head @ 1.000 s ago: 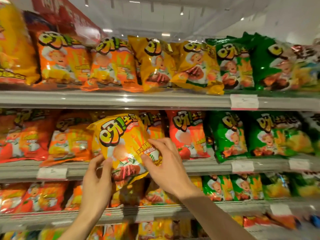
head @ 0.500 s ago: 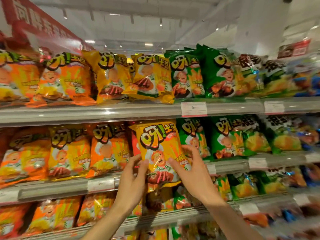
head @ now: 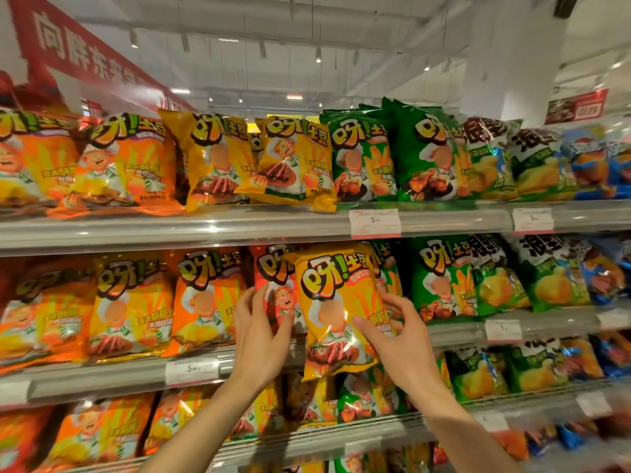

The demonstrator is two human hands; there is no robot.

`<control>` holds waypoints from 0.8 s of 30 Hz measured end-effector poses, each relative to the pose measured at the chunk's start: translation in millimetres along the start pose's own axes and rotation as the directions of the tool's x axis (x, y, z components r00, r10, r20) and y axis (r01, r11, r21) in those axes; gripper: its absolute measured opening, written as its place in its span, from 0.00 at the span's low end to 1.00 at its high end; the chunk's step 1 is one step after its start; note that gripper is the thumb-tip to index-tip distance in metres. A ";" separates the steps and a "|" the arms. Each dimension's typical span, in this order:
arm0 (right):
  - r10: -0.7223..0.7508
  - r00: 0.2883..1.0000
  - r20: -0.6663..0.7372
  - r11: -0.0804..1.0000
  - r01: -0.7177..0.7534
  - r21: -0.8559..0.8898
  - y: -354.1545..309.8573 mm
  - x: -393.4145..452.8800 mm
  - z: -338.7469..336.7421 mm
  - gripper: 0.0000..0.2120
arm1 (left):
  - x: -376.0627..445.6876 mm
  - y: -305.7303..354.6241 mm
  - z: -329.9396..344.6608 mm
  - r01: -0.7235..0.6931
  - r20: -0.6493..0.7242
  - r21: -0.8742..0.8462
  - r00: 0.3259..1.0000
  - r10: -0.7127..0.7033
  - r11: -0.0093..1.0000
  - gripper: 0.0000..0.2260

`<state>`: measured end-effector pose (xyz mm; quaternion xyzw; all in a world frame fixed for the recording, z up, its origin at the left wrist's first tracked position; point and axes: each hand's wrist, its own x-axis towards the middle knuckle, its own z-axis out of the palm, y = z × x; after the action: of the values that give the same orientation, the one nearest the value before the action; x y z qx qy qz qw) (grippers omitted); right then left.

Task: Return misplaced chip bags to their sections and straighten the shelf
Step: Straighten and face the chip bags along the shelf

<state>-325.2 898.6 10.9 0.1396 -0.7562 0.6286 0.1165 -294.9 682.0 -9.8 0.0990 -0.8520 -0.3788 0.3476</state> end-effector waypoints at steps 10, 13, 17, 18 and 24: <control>-0.012 1.000 -0.026 0.999 0.011 -0.052 3.3 8.0 -20.2 0.28 | 36.7 -9.8 17.3 0.142 0.053 0.104 0.988 -0.148 0.984 0.43; -0.022 1.000 -0.019 0.999 0.021 -0.038 4.5 6.8 -25.1 0.26 | 35.6 -7.5 14.6 0.072 0.056 0.077 0.996 -0.076 0.994 0.42; -0.031 0.999 -0.013 0.999 0.031 -0.026 5.2 7.2 -27.7 0.26 | 35.4 -1.0 13.8 0.062 0.054 -0.025 0.997 -0.060 0.998 0.40; -0.035 0.999 -0.013 0.999 0.034 -0.024 4.5 7.8 -27.6 0.26 | 35.6 -0.4 13.2 0.065 0.039 -0.048 0.997 -0.063 0.997 0.39; -0.040 0.999 -0.008 0.999 0.040 0.011 7.0 15.9 -28.0 0.31 | 33.7 -1.9 -10.9 -0.001 -0.044 -0.120 0.999 -0.005 0.993 0.39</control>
<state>-342.6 926.4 15.2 0.1530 -0.7493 0.6309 0.1311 -312.7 659.8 11.4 0.0872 -0.8198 -0.4272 0.3713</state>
